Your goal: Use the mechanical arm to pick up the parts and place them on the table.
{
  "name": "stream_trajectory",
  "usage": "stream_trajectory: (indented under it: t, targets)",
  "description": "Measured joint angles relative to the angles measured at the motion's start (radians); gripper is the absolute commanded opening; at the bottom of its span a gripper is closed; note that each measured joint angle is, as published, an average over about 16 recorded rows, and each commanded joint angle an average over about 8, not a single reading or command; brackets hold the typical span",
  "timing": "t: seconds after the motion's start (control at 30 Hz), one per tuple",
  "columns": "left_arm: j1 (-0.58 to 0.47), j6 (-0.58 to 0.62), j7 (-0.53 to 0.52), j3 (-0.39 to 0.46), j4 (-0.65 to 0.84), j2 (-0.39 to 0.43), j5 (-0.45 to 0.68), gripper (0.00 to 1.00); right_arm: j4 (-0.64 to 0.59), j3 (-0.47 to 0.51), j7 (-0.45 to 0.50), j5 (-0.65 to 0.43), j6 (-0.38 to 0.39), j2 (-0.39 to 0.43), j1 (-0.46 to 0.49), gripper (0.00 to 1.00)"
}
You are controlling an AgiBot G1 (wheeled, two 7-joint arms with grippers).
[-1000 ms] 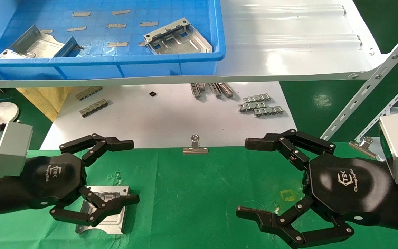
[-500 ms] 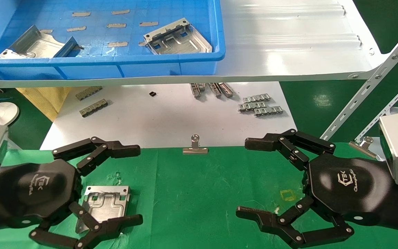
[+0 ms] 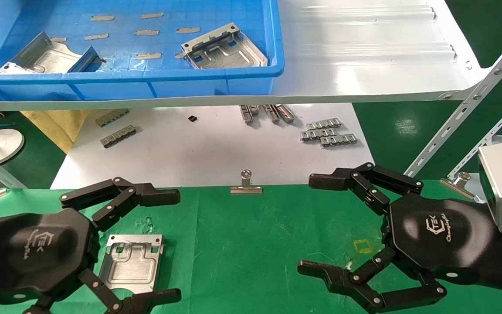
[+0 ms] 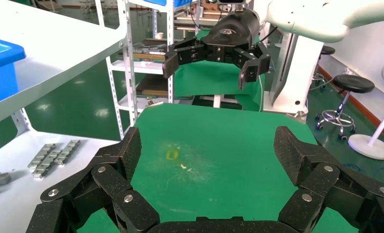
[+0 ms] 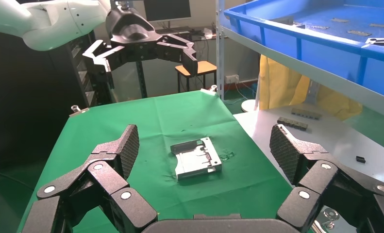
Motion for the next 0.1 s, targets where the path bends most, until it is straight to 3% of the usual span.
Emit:
stream_trajectory:
  t: [0.1]
  targets:
    - [-0.001,0.0,0.002,0.002,0.003,0.0,0.0,1.0,0.0,0.0,0.0,0.0,0.0,0.0,0.0,1.0]
